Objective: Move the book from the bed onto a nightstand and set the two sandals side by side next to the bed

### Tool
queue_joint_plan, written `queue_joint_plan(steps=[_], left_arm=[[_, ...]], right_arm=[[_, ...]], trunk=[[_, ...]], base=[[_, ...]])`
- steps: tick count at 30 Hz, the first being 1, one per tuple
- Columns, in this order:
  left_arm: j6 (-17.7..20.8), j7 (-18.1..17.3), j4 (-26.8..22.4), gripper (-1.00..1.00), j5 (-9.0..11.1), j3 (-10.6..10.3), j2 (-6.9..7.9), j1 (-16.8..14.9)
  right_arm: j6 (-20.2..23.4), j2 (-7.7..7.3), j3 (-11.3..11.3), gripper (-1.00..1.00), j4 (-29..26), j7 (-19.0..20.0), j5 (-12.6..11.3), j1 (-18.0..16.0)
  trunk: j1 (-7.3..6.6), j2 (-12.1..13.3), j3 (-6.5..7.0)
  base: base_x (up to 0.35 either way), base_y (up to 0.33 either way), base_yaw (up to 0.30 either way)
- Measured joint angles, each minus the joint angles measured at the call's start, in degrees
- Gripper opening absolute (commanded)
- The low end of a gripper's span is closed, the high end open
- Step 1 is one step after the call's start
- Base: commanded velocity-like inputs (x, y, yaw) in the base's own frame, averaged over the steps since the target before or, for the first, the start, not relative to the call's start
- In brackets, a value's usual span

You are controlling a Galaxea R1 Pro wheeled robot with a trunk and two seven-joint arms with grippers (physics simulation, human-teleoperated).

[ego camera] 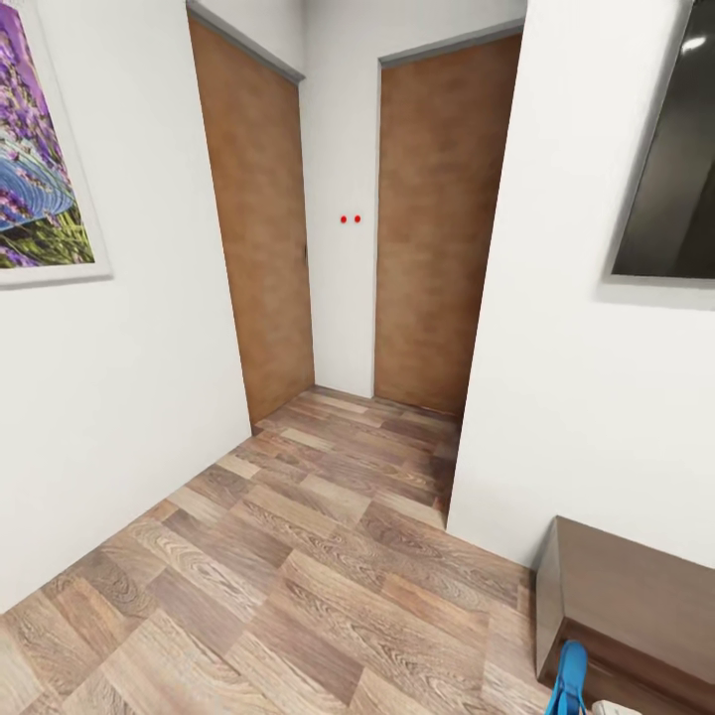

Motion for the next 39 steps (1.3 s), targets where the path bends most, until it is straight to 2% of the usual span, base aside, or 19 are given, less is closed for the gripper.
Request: queue_joint_plan(steps=[3, 6, 11, 24, 39], left_arm=[[-3.05, 3.23, 1.56, 1.00, -3.35, -0.01, -1.42, 0.00], [-4.70, 4.19, 1.97, 1.00, -4.24, -0.01, -1.81, 0.00], [-5.28, 4.48, 2.07, 1.00, -4.32, -0.01, -1.93, 0.00], [-5.37, 4.46, 2.04, 1.00, -4.31, -0.03, -1.96, 0.00], [-5.37, 4.33, 2.03, 1.00, -4.28, -0.03, -1.98, -0.01]], right_arm=[[-0.02, 0.09, 0.00, -1.00, -0.01, -0.30, 0.03, 0.00], [-0.03, 0.06, -0.01, -1.00, -0.03, -0.30, 0.04, 0.00], [-0.03, 0.05, 0.00, -1.00, -0.08, -0.25, 0.04, 0.00], [-0.11, 0.04, 0.04, -1.00, -0.19, 0.01, 0.15, 0.01], [-0.12, 0.03, 0.07, -1.00, -0.19, -0.06, 0.16, 0.02]], trunk=[[-0.66, 1.20, 0.54], [-1.32, 2.41, 1.08], [-2.42, 4.41, 1.98], [-2.42, 4.43, 2.16], [-2.42, 4.43, 2.19]], base=[[0.000, 0.000, 0.000], [0.000, 0.000, 0.000], [0.000, 0.000, 0.000], [0.000, 0.000, -0.018], [0.000, 0.000, -0.256]])
